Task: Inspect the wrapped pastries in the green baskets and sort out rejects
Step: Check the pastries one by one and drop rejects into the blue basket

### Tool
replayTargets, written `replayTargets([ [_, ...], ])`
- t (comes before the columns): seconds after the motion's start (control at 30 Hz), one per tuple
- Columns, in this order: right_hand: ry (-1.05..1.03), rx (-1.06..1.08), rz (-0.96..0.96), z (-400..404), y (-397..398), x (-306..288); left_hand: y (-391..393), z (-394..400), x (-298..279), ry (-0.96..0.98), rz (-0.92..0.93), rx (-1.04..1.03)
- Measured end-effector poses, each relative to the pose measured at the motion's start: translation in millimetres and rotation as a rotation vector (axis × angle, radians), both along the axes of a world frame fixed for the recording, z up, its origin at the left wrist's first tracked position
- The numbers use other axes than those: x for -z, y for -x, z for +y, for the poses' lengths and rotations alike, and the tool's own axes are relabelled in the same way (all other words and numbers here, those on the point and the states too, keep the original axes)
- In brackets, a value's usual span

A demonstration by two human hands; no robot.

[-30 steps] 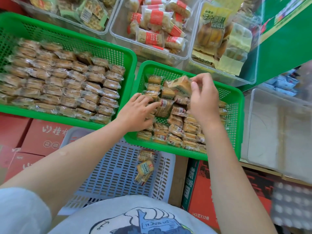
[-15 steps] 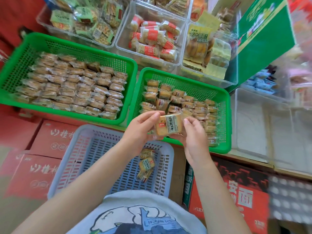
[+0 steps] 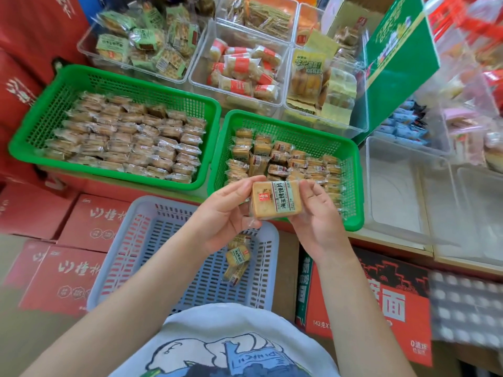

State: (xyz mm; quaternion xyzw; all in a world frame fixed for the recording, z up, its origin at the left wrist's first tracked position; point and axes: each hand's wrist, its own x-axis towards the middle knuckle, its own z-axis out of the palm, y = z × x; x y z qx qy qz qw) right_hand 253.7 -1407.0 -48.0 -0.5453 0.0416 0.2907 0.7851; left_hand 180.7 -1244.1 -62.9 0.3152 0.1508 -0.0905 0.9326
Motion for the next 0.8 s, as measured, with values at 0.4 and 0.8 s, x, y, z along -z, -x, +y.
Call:
replayTargets([
  [0.4, -0.066, -0.007, -0.013, -13, 7, 7, 2, -1, 5, -0.060, 0.096, 0.064],
  [0.8, 0.392, -0.061, -0.238, 3, 0, 19, -15, 11, 26, -0.037, 0.237, -0.071],
])
